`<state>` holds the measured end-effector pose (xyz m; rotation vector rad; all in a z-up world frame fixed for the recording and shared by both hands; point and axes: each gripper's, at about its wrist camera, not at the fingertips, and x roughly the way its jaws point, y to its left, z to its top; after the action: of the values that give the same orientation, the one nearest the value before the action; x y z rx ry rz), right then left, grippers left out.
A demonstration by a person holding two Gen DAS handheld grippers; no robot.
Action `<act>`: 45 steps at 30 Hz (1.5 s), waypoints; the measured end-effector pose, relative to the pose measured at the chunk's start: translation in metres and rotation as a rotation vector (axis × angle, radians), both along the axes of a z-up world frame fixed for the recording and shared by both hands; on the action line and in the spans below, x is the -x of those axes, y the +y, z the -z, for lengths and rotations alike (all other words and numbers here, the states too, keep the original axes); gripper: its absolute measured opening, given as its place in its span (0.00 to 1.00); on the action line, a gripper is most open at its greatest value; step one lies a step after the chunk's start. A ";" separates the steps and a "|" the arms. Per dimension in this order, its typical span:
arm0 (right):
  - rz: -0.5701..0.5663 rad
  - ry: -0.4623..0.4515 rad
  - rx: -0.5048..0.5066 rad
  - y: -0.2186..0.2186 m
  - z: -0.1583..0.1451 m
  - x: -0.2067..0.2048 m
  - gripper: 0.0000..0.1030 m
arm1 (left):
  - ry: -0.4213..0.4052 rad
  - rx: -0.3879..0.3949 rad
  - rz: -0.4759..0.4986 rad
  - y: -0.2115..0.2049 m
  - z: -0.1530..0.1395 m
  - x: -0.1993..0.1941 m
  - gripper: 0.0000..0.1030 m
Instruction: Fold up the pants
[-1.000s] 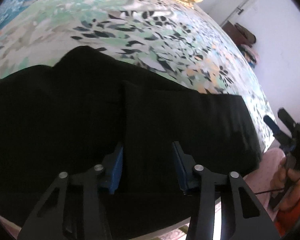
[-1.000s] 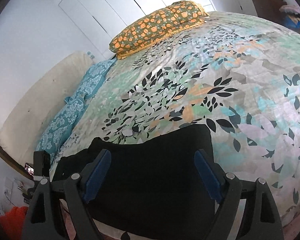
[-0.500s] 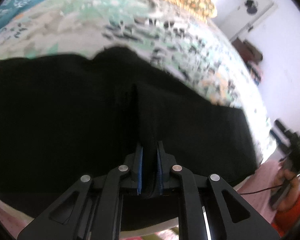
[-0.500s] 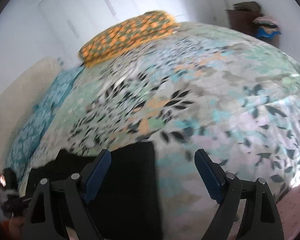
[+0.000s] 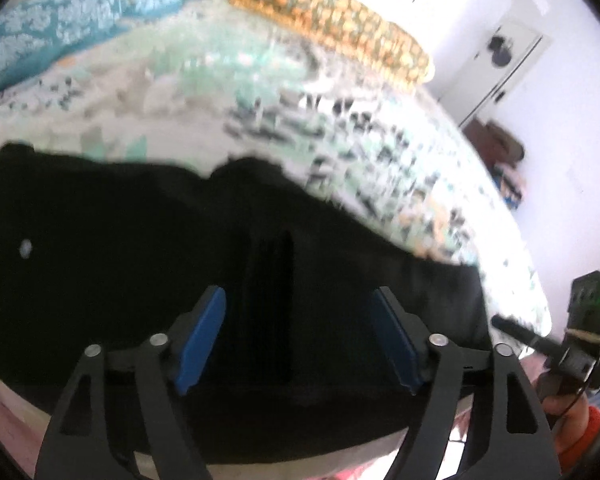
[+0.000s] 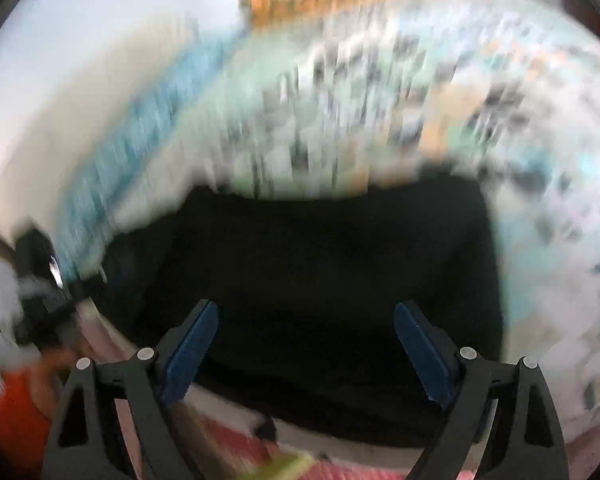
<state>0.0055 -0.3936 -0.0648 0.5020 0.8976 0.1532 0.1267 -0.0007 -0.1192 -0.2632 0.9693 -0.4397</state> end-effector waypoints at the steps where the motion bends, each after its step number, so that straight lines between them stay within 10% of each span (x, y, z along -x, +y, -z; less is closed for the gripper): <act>1: 0.024 -0.019 -0.018 -0.011 -0.002 0.000 0.89 | -0.020 -0.004 0.008 -0.004 -0.002 0.000 0.83; 6: 0.027 0.191 -0.136 -0.029 0.062 -0.008 0.88 | -0.005 -0.074 0.122 -0.041 0.014 -0.013 0.84; 9: 0.078 0.068 -0.136 -0.039 0.034 0.000 0.86 | 0.056 -0.100 0.103 -0.042 0.030 -0.018 0.78; 12: 0.158 -0.091 0.042 -0.055 -0.014 0.000 0.90 | 0.019 -0.056 0.045 -0.021 0.020 -0.015 0.79; 14: 0.245 -0.043 0.226 -0.074 -0.020 -0.014 1.00 | -0.004 -0.061 -0.018 -0.007 0.013 -0.020 0.84; 24: 0.369 0.306 0.377 -0.170 0.082 -0.088 1.00 | 0.089 -0.026 -0.194 0.045 0.032 -0.023 0.85; 45: 0.287 0.181 0.484 -0.169 0.086 -0.096 1.00 | 0.121 0.013 -0.202 0.044 0.041 -0.024 0.85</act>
<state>0.1011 -0.5625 -0.1509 0.1882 0.9891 -0.3702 0.1510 0.0429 -0.1603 -0.3995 1.0465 -0.2470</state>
